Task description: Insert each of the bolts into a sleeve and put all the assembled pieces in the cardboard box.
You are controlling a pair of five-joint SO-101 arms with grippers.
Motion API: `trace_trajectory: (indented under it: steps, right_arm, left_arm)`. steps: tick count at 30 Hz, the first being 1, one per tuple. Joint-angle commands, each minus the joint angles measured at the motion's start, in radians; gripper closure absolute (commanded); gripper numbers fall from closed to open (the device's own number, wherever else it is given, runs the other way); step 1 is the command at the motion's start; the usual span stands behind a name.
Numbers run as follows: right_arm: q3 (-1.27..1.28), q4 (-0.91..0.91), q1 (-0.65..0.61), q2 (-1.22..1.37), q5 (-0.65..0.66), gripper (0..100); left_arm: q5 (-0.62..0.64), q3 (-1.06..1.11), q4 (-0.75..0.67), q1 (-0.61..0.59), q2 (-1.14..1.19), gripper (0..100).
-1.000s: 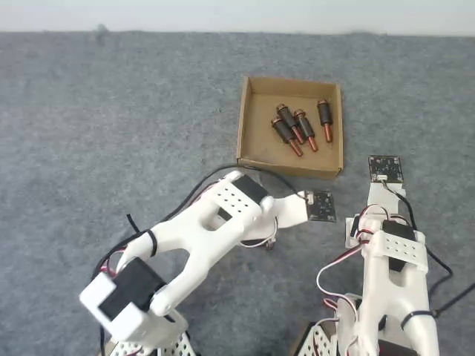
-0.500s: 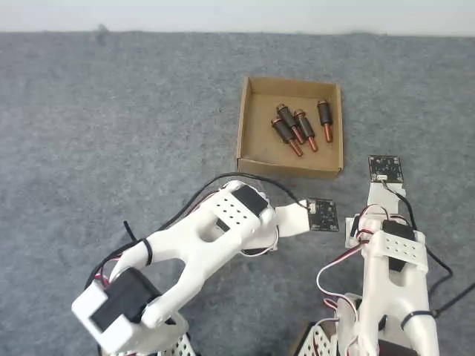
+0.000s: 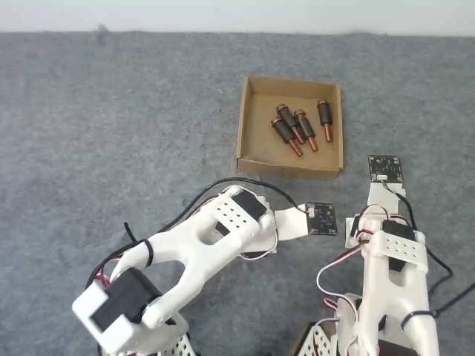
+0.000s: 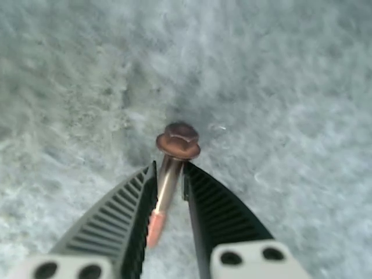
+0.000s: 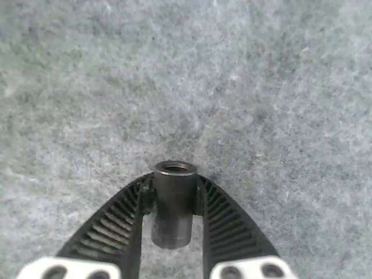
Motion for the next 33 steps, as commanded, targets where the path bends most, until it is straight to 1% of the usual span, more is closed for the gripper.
trace_trajectory:
  steps: [1,5,8,12,20,23,26,29,32,33]
  right_arm:
    - [-0.008,-0.012,-0.013,-0.045,0.015,99.2]
    - [-0.008,-0.01,-0.013,-0.045,0.015,99.2]
    - [-0.008,-0.01,-0.013,-0.045,0.015,99.2]
    - [-0.008,-0.01,-0.013,-0.045,0.015,99.2]
    - [-0.008,-0.01,-0.015,-0.045,0.015,99.2]
    - [-0.008,-0.01,-0.015,-0.045,0.015,99.2]
    - [-0.008,-0.01,-0.015,-0.045,0.015,99.2]
    - [-0.008,-0.01,-0.015,-0.045,0.015,99.2]
    - [-0.008,-0.01,-0.013,-0.045,0.015,99.2]
    - [-0.008,-0.01,-0.013,-0.045,0.015,99.2]
  left_arm:
    - [0.015,-0.001,-0.021,0.009,-0.052,93]
    - [0.017,-0.002,-0.021,0.009,-0.049,93]
    - [0.018,-0.033,-0.012,0.009,-0.002,93]
    - [0.089,-0.14,0.023,0.009,0.1,93]
    - [0.107,-0.308,0.164,0.011,0.276,93]
    - [0.107,-0.329,0.206,0.032,0.316,93]
    - [0.109,-0.329,0.218,0.054,0.333,93]
    - [0.183,-0.331,0.212,0.049,0.334,94]
    - [0.244,-0.332,0.203,0.04,0.334,99]
    - [0.262,-0.332,0.199,0.032,0.334,99]
